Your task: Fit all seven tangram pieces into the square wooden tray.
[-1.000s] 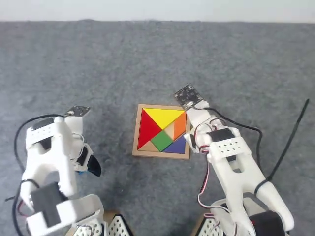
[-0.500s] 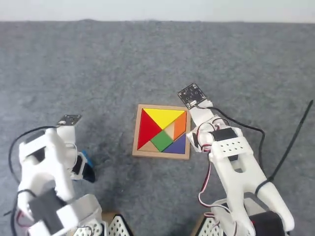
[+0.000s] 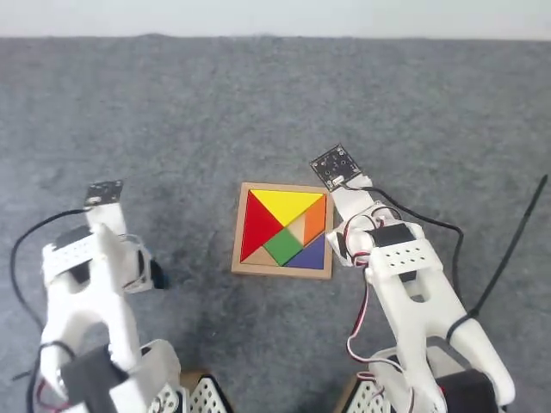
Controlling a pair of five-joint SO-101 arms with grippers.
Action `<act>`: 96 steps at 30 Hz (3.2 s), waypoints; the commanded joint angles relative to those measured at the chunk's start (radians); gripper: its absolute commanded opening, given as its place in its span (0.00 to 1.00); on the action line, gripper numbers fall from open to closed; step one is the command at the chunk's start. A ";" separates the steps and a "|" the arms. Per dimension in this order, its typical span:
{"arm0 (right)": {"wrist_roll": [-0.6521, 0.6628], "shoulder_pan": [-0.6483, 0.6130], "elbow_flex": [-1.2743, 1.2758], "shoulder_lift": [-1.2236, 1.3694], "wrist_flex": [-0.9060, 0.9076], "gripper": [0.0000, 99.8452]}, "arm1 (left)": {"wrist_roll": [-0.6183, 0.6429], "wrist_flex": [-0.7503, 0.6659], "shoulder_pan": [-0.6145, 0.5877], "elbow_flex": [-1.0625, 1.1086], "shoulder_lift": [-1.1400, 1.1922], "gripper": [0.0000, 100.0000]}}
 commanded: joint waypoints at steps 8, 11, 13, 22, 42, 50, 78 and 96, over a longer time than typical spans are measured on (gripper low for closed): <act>-0.005 0.007 -0.005 -0.050 -0.018 0.01 | 0.129 -0.008 0.037 -0.056 0.048 0.19; -0.005 0.007 -0.005 -0.050 -0.018 0.01 | 0.129 0.020 0.018 -0.031 -0.055 0.19; -0.005 0.007 -0.005 -0.050 -0.018 0.01 | 0.126 0.003 0.014 0.012 -0.127 0.19; -0.005 0.005 -0.005 -0.050 -0.018 0.01 | 0.132 -0.025 0.012 0.082 -0.222 0.19; -0.008 0.005 -0.005 -0.048 -0.018 0.01 | 0.494 0.112 -0.021 -0.280 -0.021 0.20; -0.005 0.005 -0.005 -0.048 -0.018 0.01 | 0.479 0.109 -0.011 -0.361 0.419 0.19; -0.005 0.008 -0.005 -0.053 -0.016 0.01 | 0.212 -0.071 0.305 -0.364 0.252 0.12; -0.005 0.012 -0.005 -0.048 -0.019 0.01 | 0.322 0.040 0.103 0.021 -0.420 0.27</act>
